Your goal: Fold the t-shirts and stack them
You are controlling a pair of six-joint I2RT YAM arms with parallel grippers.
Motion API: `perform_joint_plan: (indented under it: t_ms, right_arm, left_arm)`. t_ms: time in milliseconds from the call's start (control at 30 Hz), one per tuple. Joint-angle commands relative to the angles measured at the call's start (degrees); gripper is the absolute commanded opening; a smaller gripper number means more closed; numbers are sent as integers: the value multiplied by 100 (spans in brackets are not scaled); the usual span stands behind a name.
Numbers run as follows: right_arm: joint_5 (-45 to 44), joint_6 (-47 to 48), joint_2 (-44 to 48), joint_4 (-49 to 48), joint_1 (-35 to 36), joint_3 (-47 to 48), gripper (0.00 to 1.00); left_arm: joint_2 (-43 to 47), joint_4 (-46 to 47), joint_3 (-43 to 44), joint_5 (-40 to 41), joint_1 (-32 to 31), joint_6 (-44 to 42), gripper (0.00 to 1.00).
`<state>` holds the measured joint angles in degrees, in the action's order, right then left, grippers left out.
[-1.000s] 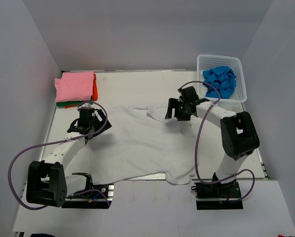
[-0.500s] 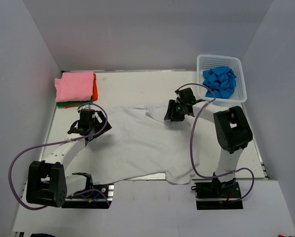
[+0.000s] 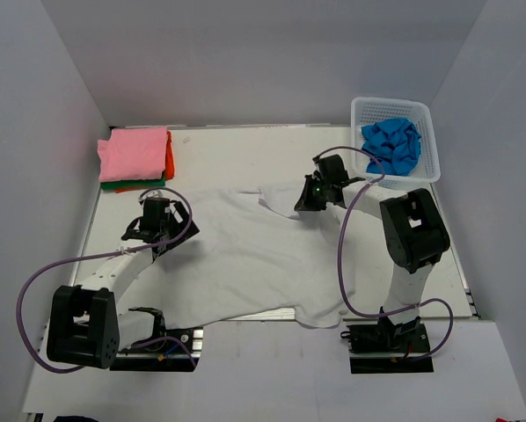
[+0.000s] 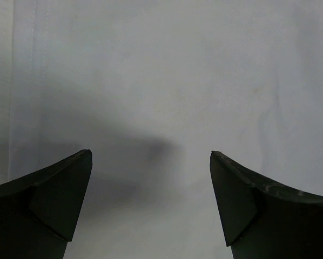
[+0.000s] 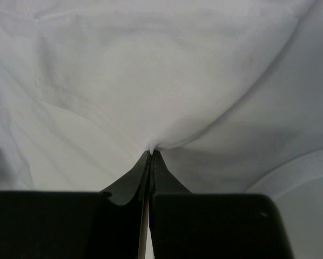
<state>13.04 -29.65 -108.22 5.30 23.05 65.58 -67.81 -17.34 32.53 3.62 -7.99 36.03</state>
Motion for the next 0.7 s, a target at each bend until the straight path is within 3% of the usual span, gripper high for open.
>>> perform_joint_plan:
  t_ms: [0, 233, 467, 600, 633, 667]
  right_arm:
    - [102, -304, 372, -459, -19, 262, 0]
    - [-565, -1314, -101, -539, -125, 1228, 0]
    - [-1768, -3185, -945, -855, -520, 2184, 0]
    - [-2015, -3302, -1691, -576, -652, 3001, 0]
    - [-2120, -3267, -1745, -539, -652, 3318, 10]
    - [-2278, -3267, -1772, -112, -644, 3443, 13]
  left_arm:
    - [14, 161, -10, 34, 25, 18, 100]
    - [-188, 275, 244, 157, 25, -35, 100]
    - [-619, 267, 534, 130, 25, -35, 100]
    - [-724, 4, 824, 490, 25, -35, 100]
    - [-725, 3, 825, 491, 25, -35, 100]
    - [-725, -58, 920, 569, 25, -35, 100]
